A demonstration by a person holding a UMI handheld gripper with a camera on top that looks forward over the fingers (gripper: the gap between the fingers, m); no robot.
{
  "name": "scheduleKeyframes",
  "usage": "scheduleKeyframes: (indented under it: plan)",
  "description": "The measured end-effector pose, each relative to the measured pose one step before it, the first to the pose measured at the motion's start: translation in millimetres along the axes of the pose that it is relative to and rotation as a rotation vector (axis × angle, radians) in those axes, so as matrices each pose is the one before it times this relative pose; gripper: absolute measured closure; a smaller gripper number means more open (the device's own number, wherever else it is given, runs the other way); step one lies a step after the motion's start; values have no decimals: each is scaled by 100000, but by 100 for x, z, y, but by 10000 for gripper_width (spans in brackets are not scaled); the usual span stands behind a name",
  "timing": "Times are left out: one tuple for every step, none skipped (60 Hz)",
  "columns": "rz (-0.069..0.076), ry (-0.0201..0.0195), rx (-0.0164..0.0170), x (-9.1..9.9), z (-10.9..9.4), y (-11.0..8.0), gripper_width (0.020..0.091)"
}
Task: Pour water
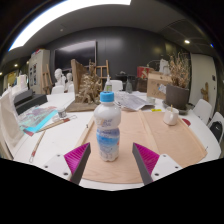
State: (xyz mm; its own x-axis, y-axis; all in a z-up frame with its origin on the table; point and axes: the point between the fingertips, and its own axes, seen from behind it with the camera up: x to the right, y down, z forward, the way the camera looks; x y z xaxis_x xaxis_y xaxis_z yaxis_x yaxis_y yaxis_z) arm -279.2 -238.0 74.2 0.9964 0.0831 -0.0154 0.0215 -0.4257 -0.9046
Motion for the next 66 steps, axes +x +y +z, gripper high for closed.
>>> scheduleKeyframes:
  plan:
    - [331,496,468,-156,709,-78,246]
    - [381,418,425,-157,692,-70,245]
    - [359,343,424,-131,657,-73,248]
    - [321,194,528,-91,547,-158,247]
    - [369,361,805,-61,561,-141,245]
    - [318,506,1010,-43,487,-184,245]
    - [165,429,1150,-38,463,-211,249]
    - [-102,5,1128,-142,471,-195,255]
    - [-257,-257,888,-184,425,-121,271]
    - [-350,-23,763,-84,371,-103,295]
    - [-502,-97,515,82,742,-194,326]
    - [-420,325,776,-134,-8,-5,365]
    - [-660,291,540,-20,276,4,410]
    - [-737,289,261,-30,226,21,468]
    - [-762,417,212,12,228,43,534]
    - [-773,903,253,141,212,38,591]
    - [-617,403,780,10,116,-118,591]
    - [-213,63,771,-57,44,-130,590]
    - [-280,-654,288,24,128,-57,599]
    - [-518,-504,251,-140,28,-38,610]
    - [-519,-462,-13,-111,-15,11,620]
    - [-352,-266,21,22,-29,-30,633]
    - [-166,151,96,31,-5,-7,644]
    - [-23,269,46,44,-1,3,659]
    - [216,160,-34,6,-8,21,674]
    - [253,139,-67,10,-29,16,686]
    - [115,43,5,-24,77,17,700]
    - [128,-87,-167,-6,-65,3,710]
    - [120,-245,-277,-39,-36,16,718]
    - [192,-340,-348,-49,-23,23,728]
    - [182,-403,-364,-51,-27,29,731]
    - [111,-287,-410,-23,-34,44,730]
    - [-96,-271,-406,-14,-34,19,752]
    - [-99,-179,-402,3,-45,-2,753]
    - [-133,-173,-539,-25,-43,5,752]
    - [-163,-290,-589,-66,-37,1,753]
    - [16,-276,-502,-51,-25,-58,754]
    - [255,-203,-282,-50,-49,-153,753]
    - [492,-284,-117,-31,-52,-208,753]
    - [640,-481,68,-29,-64,-294,754]
    - [906,-617,468,106,44,-312,753]
    - [950,-399,455,47,-60,-435,753]
    - [969,-544,373,35,-23,-482,753]
    - [1049,-612,333,38,6,-524,754]
    - [1370,-489,527,118,23,-623,754]
    - [1803,-389,679,173,29,-682,754]
    - [2153,-583,656,151,29,-731,754]
    - [2456,-1015,341,30,-97,-865,754]
    - [2859,-1156,634,236,158,-735,754]
    - [3240,-1163,667,158,134,-824,754]
    - [3407,-1072,765,203,159,-870,754]
    - [3336,-1040,809,212,170,-904,753]
    - [3115,-1130,710,201,199,-875,754]
    - [2901,-1174,531,228,190,-859,754]
    - [2869,-1013,552,265,230,-880,754]
    - [2932,-920,518,307,287,-846,754]
    - [2976,-676,498,43,369,-842,754]
    - [3048,-946,362,349,279,-787,754]
    - [3106,-902,323,336,326,-801,754]
    - [3257,-940,224,343,366,-798,754]
    - [3472,-920,177,335,382,-812,754]
    - [3533,-871,137,330,397,-796,754]
    - [3645,-824,110,359,378,-831,754]
    - [3868,-500,225,105,510,-791,754]
    - [4236,-718,287,386,368,-794,755]
    - [4706,-668,408,408,546,-736,756]
